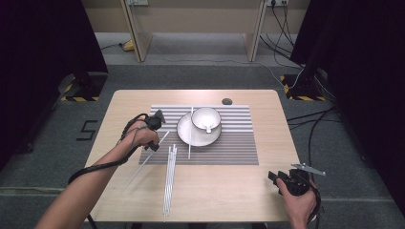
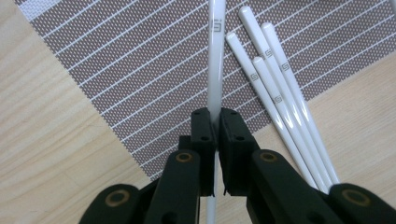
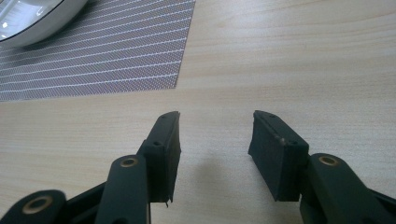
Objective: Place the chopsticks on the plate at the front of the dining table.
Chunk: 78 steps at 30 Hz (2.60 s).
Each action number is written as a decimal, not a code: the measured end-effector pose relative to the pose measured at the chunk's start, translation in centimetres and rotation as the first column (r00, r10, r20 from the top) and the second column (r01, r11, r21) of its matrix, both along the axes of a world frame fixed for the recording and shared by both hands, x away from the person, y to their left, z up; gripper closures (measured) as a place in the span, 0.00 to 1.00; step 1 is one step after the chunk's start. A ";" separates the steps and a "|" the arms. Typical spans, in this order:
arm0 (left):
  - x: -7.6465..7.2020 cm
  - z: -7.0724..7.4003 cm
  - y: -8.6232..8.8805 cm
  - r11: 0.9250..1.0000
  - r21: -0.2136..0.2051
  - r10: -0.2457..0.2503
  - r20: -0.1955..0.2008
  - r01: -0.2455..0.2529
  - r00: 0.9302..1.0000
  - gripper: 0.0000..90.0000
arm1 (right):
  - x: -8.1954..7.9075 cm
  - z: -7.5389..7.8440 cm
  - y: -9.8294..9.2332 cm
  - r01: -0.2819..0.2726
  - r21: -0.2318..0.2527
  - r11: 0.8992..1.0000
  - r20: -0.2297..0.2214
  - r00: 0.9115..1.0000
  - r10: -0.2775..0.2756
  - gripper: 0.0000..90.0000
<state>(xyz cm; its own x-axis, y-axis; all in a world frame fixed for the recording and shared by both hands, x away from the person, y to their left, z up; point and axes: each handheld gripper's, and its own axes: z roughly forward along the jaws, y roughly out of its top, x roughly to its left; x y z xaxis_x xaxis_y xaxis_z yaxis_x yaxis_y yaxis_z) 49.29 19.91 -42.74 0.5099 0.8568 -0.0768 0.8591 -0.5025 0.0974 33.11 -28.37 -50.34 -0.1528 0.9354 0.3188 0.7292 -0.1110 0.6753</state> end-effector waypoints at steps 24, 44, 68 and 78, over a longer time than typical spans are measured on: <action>1.3 0.3 -1.6 1.000 -0.017 0.001 0.003 -0.001 1.000 0.94 | 0.0 0.0 -0.1 -0.002 0.002 1.000 -0.001 1.000 0.002 0.58; 2.0 0.7 -3.4 0.999 -0.043 -0.013 0.023 0.013 1.000 0.94 | 0.0 0.0 -0.1 -0.001 0.006 1.000 -0.001 1.000 0.001 0.58; 3.2 0.6 -4.8 0.996 -0.083 0.030 0.034 -0.027 0.999 0.94 | 0.0 -0.1 -0.3 -0.002 0.005 1.000 -0.002 1.000 0.002 0.58; 3.8 0.6 -5.2 0.994 -0.100 0.058 0.047 -0.053 0.997 0.94 | 0.0 -0.1 -0.3 -0.001 0.006 1.000 -0.002 1.000 0.001 0.58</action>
